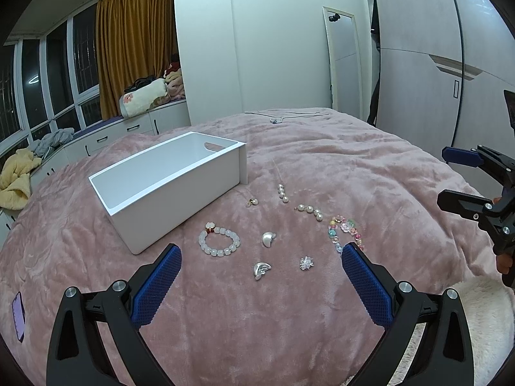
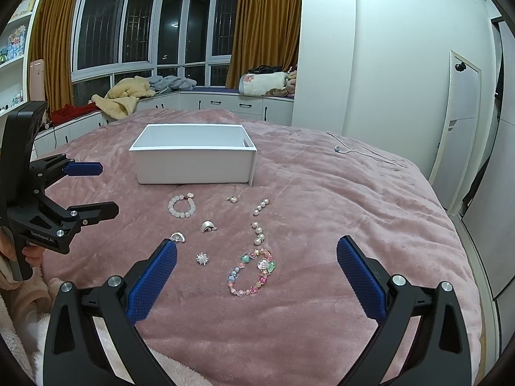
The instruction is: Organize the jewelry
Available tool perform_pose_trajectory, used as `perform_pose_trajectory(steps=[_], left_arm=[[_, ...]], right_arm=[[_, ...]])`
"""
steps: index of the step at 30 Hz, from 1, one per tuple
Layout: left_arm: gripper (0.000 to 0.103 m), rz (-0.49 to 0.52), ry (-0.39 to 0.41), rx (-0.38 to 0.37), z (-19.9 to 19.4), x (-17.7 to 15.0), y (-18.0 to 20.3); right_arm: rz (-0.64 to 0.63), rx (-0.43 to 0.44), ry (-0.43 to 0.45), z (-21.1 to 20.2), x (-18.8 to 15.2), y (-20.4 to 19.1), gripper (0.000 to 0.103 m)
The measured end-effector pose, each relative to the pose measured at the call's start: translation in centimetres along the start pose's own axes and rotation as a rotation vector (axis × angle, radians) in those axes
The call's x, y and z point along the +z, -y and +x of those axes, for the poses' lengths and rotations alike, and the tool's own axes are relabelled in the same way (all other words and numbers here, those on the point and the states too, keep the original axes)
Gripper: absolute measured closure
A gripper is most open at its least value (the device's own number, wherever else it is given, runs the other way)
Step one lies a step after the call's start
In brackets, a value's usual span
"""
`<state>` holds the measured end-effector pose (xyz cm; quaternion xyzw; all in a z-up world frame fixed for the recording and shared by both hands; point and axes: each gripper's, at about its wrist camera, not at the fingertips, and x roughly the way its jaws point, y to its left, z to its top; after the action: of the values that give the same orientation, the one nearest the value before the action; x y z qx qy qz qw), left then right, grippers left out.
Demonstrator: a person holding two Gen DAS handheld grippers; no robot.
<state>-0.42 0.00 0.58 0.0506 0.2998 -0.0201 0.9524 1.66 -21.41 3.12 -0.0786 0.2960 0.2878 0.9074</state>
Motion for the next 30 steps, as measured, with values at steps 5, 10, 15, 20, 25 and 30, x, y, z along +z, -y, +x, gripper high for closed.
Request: perform_pose_trajectory(steps=[5,10,15,20,25,30], left_arm=[[0.002,-0.001,0.002,0.002,-0.04,0.02,0.09],[0.002,0.0,0.001,-0.001,-0.07,0.02,0.05],[0.002,-0.001,0.002,0.002,-0.09,0.03,0.05],[0.002,0.0,0.003,0.002,-0.14,0.02,0.08],[0.002,0.0,0.002,0.001,-0.13,-0.01,0.05],[0.002,-0.001,0.004,0.004,-0.17,0.02,0.04]], right_arm=[[0.0,-0.001,0.001,0.05,-0.02,-0.03,0.004],[-0.003,-0.002,0.001,0.08,-0.03,0.0,0.004],[-0.005,-0.003,0.003,0.06,-0.03,-0.02,0.004],[-0.007,-0.003,0.005,0.04,-0.08,0.11,0.004],[-0.007,-0.004,0.004,0.08,-0.07,0.1,0.004],[-0.011,-0.004,0.003,0.11,0.01,0.04,0.004]])
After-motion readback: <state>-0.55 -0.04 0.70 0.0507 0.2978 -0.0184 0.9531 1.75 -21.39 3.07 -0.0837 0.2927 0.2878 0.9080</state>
